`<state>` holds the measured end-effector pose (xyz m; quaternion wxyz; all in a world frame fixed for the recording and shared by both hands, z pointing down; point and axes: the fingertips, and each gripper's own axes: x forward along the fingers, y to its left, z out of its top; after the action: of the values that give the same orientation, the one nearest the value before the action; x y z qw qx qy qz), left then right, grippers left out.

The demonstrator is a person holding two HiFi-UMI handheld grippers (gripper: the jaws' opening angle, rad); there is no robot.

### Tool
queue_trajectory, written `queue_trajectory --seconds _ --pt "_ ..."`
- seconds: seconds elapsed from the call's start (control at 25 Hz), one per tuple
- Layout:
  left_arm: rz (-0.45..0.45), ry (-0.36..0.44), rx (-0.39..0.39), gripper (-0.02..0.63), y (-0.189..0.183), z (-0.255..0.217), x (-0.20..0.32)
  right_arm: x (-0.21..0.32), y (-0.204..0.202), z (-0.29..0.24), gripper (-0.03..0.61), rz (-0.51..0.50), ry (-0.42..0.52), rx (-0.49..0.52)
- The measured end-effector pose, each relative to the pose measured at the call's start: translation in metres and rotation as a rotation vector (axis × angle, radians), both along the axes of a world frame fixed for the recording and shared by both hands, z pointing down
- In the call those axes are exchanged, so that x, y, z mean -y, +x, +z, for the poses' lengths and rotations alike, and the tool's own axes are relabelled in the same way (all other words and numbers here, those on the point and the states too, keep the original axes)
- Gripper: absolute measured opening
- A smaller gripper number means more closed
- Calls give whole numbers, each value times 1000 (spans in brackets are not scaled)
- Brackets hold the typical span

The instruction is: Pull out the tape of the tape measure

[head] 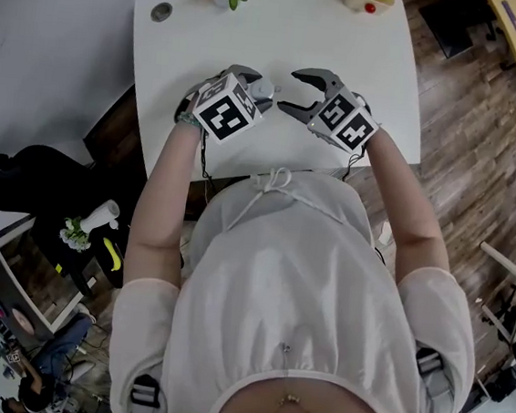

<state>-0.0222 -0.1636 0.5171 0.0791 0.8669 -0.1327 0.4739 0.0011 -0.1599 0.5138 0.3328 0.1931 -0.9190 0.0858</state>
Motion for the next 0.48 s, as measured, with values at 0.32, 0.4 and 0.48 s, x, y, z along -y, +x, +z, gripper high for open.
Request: queue_trajectory --seconds 0.32,0.4,0.48 --pt "43 -20 27 227 19 -4 -7 -14 5 6 177 -145 5 -72" --pt "55 -29 26 227 21 -3 -12 -18 4 7 160 -183 28 -100" --pt "62 -36 25 227 24 -2 -15 -21 4 9 102 -220 51 -132"
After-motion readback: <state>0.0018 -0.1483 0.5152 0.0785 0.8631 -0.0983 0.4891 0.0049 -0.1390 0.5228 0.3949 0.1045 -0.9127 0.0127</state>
